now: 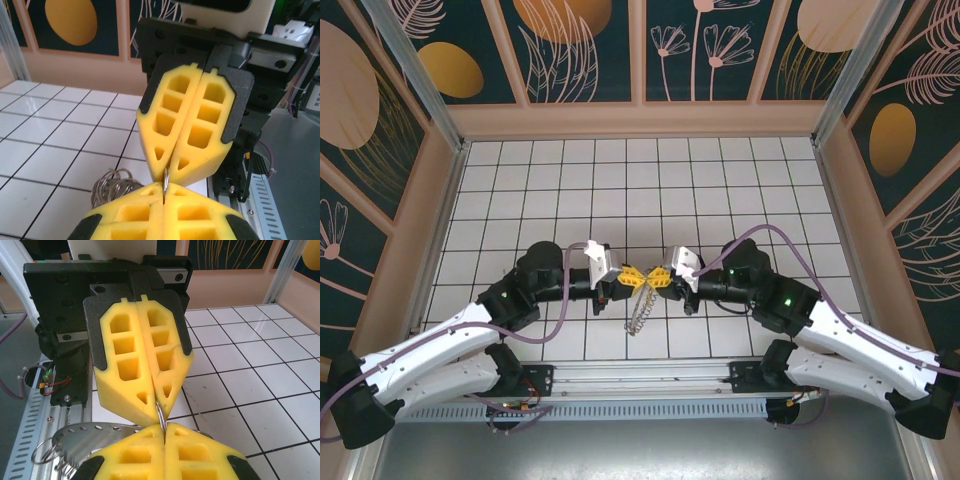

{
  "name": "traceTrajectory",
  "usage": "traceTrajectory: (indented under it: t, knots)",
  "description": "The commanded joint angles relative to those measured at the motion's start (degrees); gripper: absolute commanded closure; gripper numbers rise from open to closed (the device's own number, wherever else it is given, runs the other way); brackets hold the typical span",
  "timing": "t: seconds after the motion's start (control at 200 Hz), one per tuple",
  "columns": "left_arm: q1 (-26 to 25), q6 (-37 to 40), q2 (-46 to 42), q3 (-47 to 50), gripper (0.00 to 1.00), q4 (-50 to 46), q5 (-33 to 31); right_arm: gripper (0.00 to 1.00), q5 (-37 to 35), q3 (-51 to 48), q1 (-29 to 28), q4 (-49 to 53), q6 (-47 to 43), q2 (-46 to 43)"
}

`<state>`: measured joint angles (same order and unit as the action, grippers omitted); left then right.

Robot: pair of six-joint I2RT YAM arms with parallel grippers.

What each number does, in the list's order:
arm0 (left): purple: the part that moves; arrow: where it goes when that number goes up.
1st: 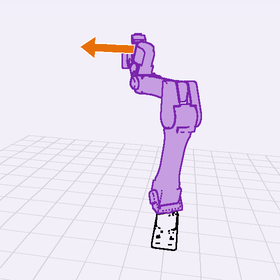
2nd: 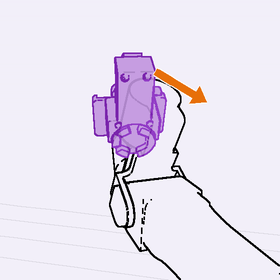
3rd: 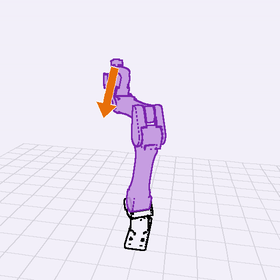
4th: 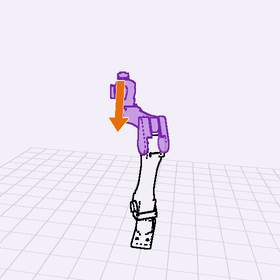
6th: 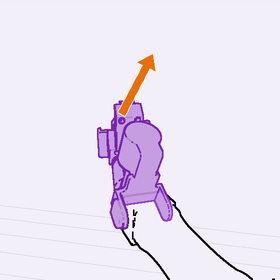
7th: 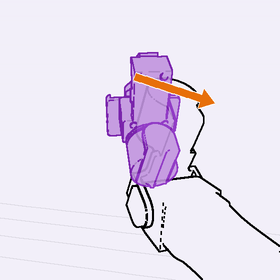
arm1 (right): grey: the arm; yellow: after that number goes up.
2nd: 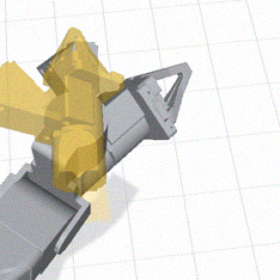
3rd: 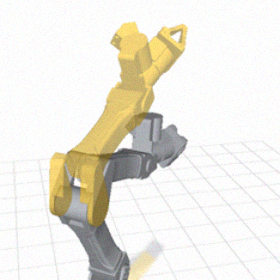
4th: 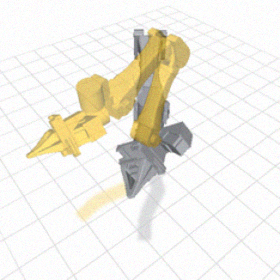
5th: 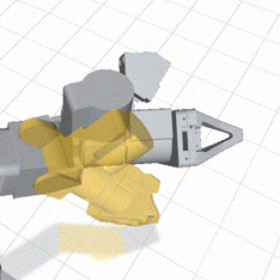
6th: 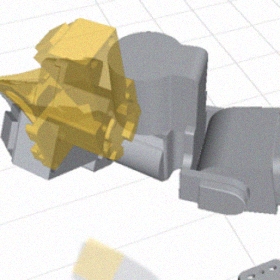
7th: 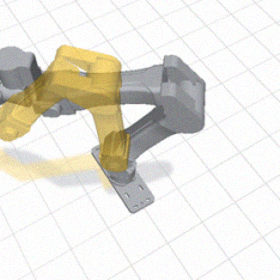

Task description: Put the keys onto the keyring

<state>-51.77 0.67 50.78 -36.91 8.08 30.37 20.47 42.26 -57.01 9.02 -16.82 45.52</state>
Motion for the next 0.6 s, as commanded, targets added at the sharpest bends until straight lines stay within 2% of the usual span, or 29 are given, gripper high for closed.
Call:
traceTrajectory:
  t: [0.0, 0.14, 0.235, 0.33, 0.41, 0.596]
  knots:
    - [-0.2, 2.7, 1.7, -5.0, 0.96, -6.0, -5.1, 1.0, -1.8, 1.7, -0.6, 0.4, -1.3, 0.6]
    - [-0.2, 5.9, 6.0, -9.1, 0.82, -14.9, -8.3, 1.0, -4.3, 4.7, -1.4, 3.7, -3.2, 4.6]
    - [-0.2, 6.7, 7.3, -9.6, 0.8, -16.0, -8.6, 1.0, -5.6, 6.4, -2.8, 4.5, -4.0, 6.8]
    - [-0.3, 6.7, 7.7, -8.9, 0.86, -14.9, -8.0, 1.0, -5.9, 7.3, -3.5, 4.7, -4.4, 7.7]
    - [-0.2, 6.7, 7.8, -8.4, 1.0, -13.8, -7.0, 1.0, -5.9, 7.8, -3.6, 5.1, -4.7, 8.0]
    - [-0.2, 5.4, 5.6, -6.5, 1.0, -8.8, -3.8, 1.0, -4.2, 6.5, -3.7, 3.3, -3.9, 6.0]
